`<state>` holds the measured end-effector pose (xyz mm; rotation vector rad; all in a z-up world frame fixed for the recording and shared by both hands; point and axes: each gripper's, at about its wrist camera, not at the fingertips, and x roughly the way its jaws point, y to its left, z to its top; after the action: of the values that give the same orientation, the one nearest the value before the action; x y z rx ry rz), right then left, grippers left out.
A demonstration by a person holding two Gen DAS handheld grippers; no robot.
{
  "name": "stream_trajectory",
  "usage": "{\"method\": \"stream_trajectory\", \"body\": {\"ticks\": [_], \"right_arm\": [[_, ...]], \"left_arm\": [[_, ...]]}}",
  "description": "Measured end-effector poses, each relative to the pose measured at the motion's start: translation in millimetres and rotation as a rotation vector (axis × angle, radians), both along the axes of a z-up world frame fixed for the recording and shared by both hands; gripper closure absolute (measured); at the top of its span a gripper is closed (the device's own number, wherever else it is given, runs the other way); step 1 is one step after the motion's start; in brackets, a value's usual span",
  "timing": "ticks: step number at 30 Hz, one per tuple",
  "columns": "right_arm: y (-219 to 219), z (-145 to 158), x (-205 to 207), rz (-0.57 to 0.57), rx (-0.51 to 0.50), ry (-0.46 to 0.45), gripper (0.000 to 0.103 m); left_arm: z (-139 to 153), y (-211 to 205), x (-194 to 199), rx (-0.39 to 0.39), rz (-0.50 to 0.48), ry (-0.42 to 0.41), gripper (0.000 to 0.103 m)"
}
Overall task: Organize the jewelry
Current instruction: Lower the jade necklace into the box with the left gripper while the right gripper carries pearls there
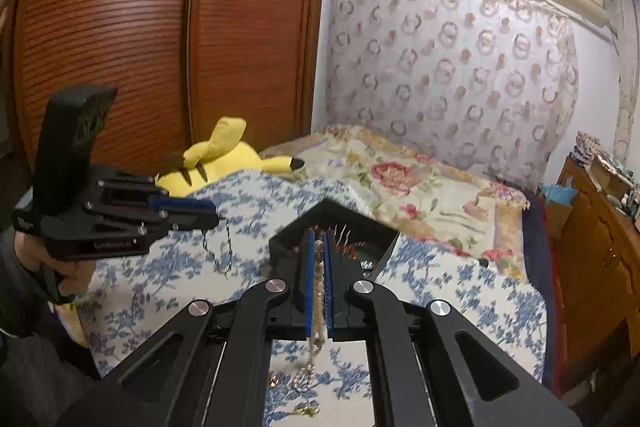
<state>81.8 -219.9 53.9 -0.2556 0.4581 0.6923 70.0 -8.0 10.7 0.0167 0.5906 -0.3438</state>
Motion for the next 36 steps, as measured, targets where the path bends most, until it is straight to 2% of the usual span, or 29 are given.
{"method": "stream_trajectory", "body": {"ticks": [10,17,25,30,36], "right_arm": [[-3,34,18,-0.011,0.037,-0.076,0.098],[3,58,41,-0.014,0.069,-0.122,0.098],[6,81,81,0.001,0.119,-0.132,0.098],[7,71,99,0.016,0.120,-0.100,0.098],[15,30,118,0.020,0.093,-0.009,0.098]], "left_arm": [[16,-7,23,-0.018,-0.018,-0.032,0.093],[30,-13,55,-0.040,-0.026,-0.042,0.093],[16,-19,94,-0.026,-0.013,0.003,0.092],[-3,-24,112,-0.007,-0.004,0.048,0.092],[-25,-25,122,0.010,0.003,0.093,0.092]]}}
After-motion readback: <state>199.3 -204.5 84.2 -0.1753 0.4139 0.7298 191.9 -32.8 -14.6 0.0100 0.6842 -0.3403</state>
